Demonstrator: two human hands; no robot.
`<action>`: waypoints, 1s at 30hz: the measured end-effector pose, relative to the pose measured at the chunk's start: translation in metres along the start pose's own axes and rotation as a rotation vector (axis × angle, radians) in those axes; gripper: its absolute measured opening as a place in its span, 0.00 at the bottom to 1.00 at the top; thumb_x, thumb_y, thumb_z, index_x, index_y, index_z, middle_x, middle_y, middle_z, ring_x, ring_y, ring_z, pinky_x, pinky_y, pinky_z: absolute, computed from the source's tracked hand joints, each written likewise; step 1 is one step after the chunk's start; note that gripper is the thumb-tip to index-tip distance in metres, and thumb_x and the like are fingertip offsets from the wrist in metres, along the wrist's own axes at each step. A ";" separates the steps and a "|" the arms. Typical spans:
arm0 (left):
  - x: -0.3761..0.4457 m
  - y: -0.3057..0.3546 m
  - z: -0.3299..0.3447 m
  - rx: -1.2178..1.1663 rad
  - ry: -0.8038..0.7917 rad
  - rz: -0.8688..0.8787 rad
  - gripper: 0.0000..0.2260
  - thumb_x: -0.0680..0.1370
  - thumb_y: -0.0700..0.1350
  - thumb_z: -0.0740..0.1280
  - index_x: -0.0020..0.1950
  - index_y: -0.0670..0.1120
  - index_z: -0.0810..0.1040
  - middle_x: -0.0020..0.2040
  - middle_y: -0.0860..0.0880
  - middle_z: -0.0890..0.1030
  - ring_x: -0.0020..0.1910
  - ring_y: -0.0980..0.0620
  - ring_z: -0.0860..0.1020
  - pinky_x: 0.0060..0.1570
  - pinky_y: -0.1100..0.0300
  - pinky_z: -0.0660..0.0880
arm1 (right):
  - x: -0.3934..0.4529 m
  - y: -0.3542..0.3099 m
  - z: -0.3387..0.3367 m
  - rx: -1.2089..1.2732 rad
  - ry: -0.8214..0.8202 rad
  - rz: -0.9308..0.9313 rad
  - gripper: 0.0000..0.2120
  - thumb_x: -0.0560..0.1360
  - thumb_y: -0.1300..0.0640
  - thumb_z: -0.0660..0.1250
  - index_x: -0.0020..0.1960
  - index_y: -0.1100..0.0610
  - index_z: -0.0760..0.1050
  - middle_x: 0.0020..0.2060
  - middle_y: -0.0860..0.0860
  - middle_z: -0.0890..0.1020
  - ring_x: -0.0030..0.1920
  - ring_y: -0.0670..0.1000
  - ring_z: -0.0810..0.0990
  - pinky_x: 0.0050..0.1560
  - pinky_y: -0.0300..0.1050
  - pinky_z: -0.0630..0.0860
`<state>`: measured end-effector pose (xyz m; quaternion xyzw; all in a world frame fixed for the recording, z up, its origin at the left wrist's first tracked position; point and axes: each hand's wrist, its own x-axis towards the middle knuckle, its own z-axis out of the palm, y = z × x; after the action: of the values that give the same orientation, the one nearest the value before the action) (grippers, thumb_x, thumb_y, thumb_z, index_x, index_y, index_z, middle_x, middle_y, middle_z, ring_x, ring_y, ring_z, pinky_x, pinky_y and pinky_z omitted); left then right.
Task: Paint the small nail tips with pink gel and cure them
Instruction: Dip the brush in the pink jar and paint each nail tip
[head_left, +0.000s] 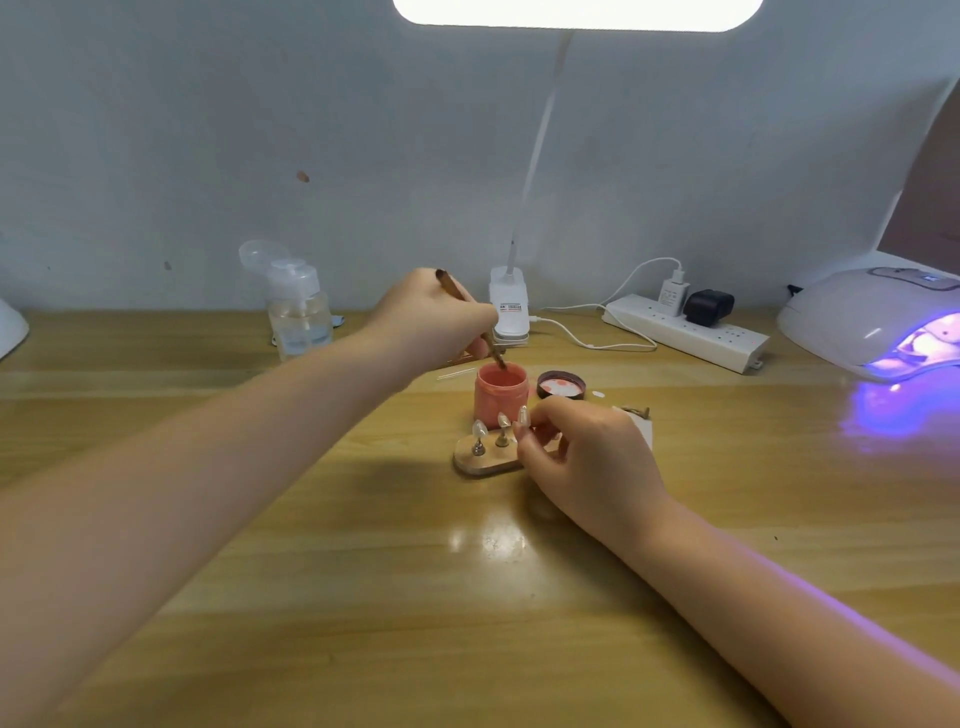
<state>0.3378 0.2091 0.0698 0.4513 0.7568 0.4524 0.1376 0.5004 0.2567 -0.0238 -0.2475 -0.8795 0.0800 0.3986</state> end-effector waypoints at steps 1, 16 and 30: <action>0.006 0.001 0.003 0.026 -0.032 -0.036 0.07 0.73 0.42 0.68 0.35 0.44 0.81 0.29 0.51 0.82 0.37 0.51 0.78 0.47 0.52 0.79 | 0.000 0.000 0.000 0.011 0.024 -0.013 0.03 0.72 0.60 0.70 0.41 0.60 0.79 0.33 0.51 0.81 0.32 0.52 0.77 0.35 0.50 0.75; 0.018 0.002 0.008 -0.036 -0.079 -0.222 0.05 0.74 0.41 0.67 0.47 0.42 0.80 0.25 0.51 0.80 0.17 0.62 0.72 0.21 0.69 0.67 | 0.002 0.002 0.000 0.170 0.115 -0.099 0.01 0.71 0.64 0.74 0.42 0.61 0.83 0.32 0.50 0.82 0.30 0.46 0.73 0.34 0.38 0.71; 0.001 -0.041 -0.031 -0.399 -0.109 -0.529 0.07 0.76 0.45 0.61 0.41 0.48 0.78 0.27 0.55 0.79 0.25 0.57 0.67 0.28 0.64 0.59 | 0.002 -0.003 -0.004 0.245 0.151 -0.049 0.06 0.70 0.65 0.74 0.47 0.61 0.84 0.37 0.50 0.85 0.34 0.43 0.78 0.38 0.27 0.72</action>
<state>0.2953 0.1850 0.0540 0.2269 0.7358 0.5154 0.3761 0.5010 0.2549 -0.0187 -0.1807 -0.8364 0.1582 0.4927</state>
